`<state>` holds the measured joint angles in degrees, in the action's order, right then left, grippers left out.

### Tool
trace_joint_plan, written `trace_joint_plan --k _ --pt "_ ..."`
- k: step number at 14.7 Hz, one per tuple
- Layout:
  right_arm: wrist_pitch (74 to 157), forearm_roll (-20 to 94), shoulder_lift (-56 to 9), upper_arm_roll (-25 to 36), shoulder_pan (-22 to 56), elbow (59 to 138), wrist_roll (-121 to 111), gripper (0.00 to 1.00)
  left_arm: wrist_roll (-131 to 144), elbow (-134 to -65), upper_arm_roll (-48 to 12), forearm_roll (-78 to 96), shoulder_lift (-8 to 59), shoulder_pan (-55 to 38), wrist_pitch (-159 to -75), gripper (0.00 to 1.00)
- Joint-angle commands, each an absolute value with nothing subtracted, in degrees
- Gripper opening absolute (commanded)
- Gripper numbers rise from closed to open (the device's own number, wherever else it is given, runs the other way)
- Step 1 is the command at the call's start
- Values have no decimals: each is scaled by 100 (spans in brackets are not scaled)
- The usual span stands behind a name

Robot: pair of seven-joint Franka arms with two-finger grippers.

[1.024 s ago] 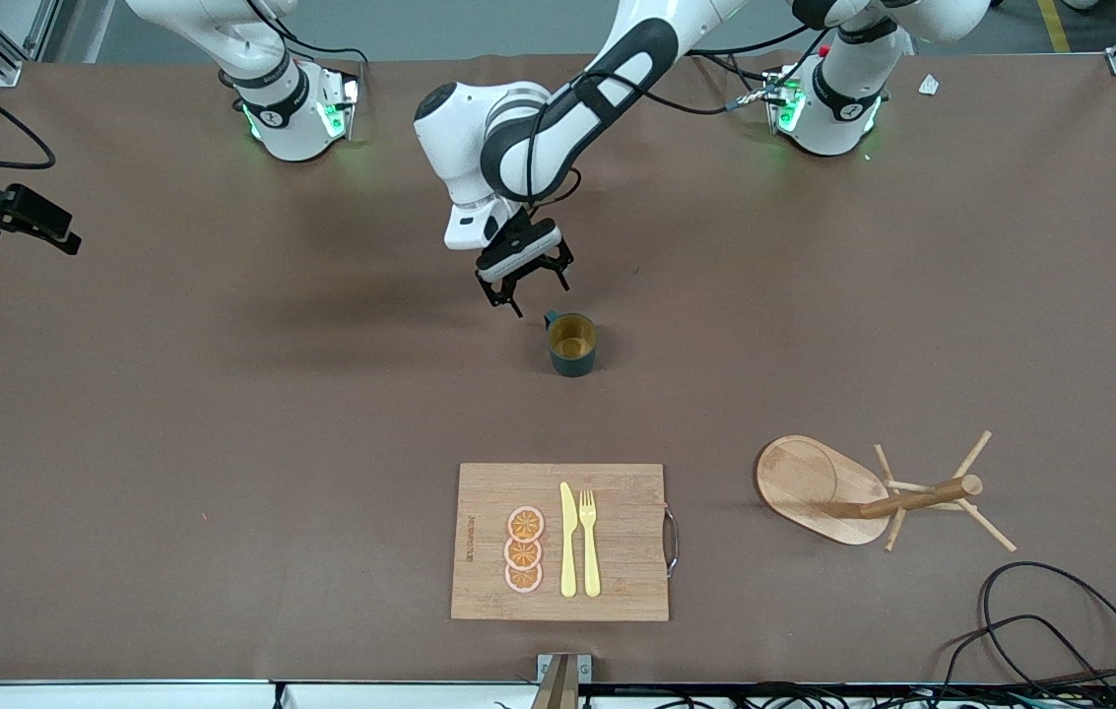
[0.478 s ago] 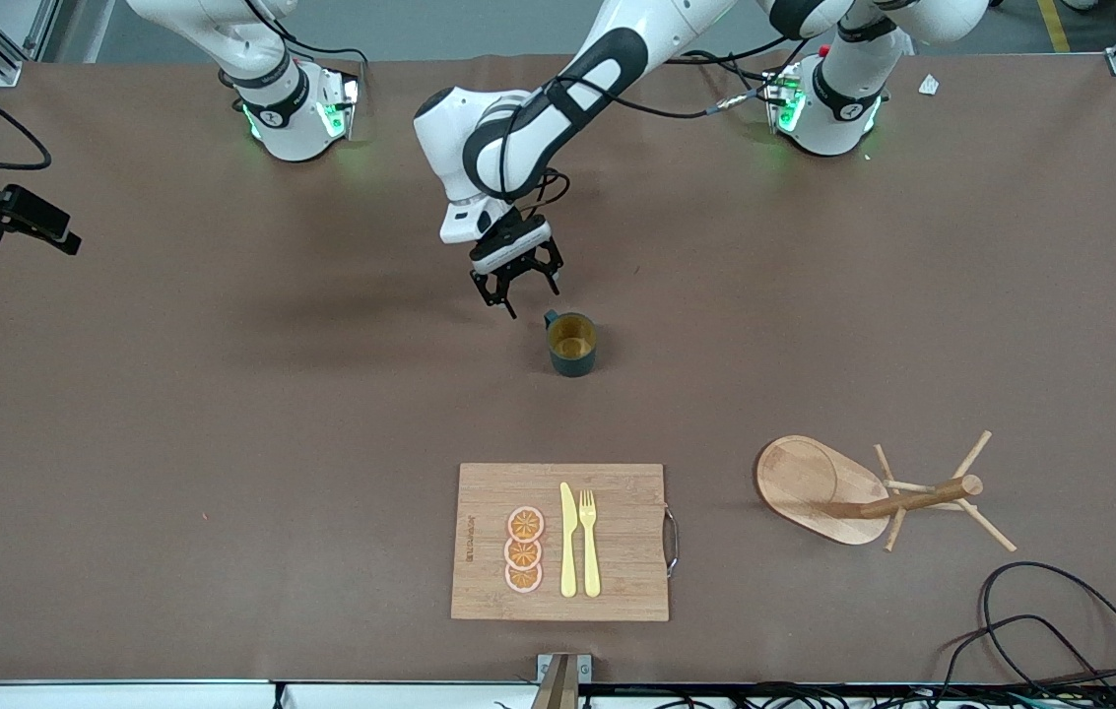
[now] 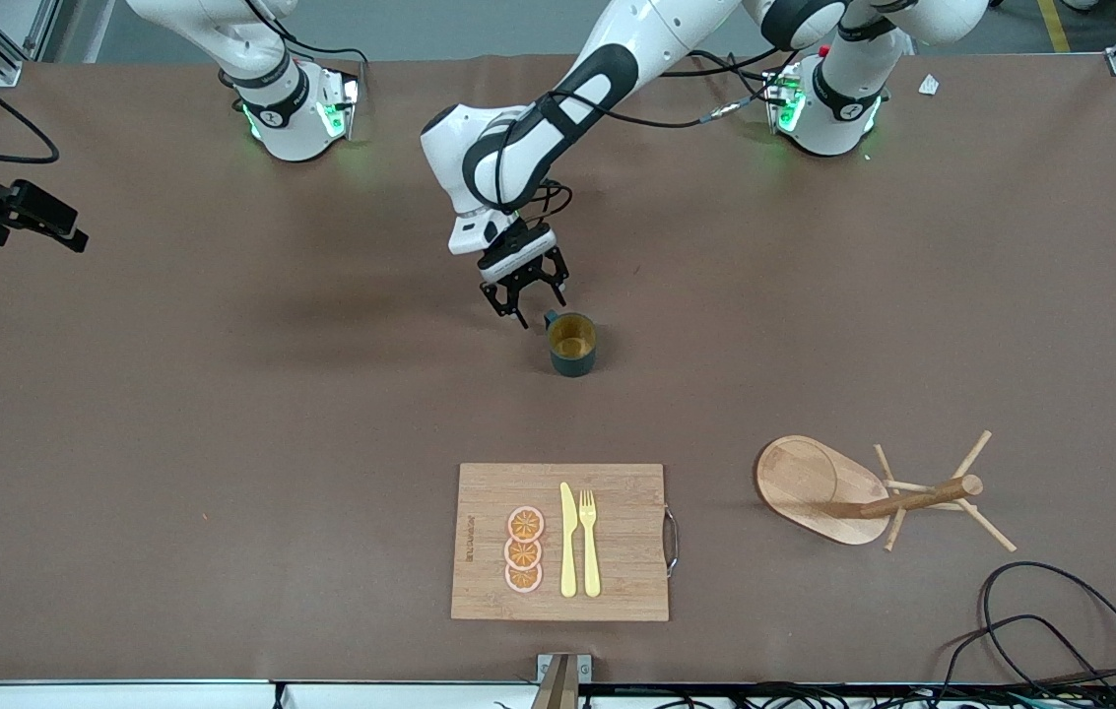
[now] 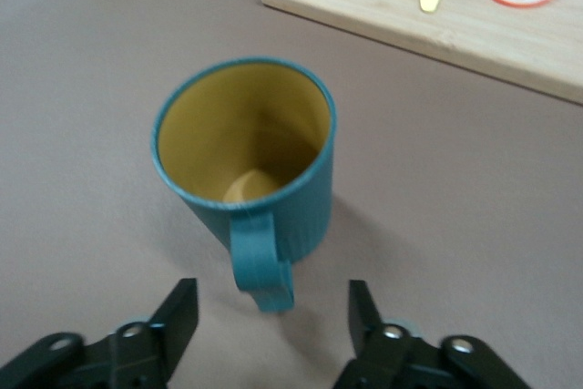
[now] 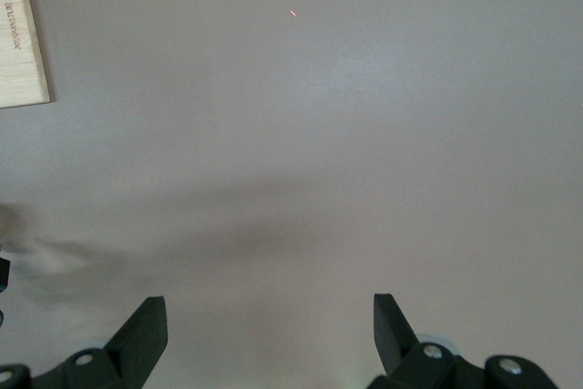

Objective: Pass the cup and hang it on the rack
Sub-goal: 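Close the left gripper on the mug handle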

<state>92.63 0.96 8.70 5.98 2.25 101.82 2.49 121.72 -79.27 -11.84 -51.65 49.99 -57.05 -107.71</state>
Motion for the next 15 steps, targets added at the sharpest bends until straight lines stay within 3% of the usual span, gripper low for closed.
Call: trace_joint_plan --k 1,5,6,7,11,15 --pt "9290 97 1002 589 264 10266 272 100 12217 -7884 -1187 -5229 4966 -5643 -10617 68" --pt "9193 97 1019 457 299 10239 281 100 12217 -7893 -1187 -5247 4983 -5634 -10617 48" --pt "9159 97 1020 431 299 10231 281 100 12217 -7893 -1187 -5256 4983 -5634 -10617 41" --pt "9158 88 1020 396 290 10230 281 100 12208 -7884 -1187 -5256 4983 -5634 -10617 27" --pt "9114 88 1020 308 290 10222 290 100 12208 -7884 -1187 -5230 4914 -5616 -10617 0" --pt "9088 88 1028 316 264 10222 281 100 11937 -7840 -1371 -4994 4353 -5003 -10687 0"
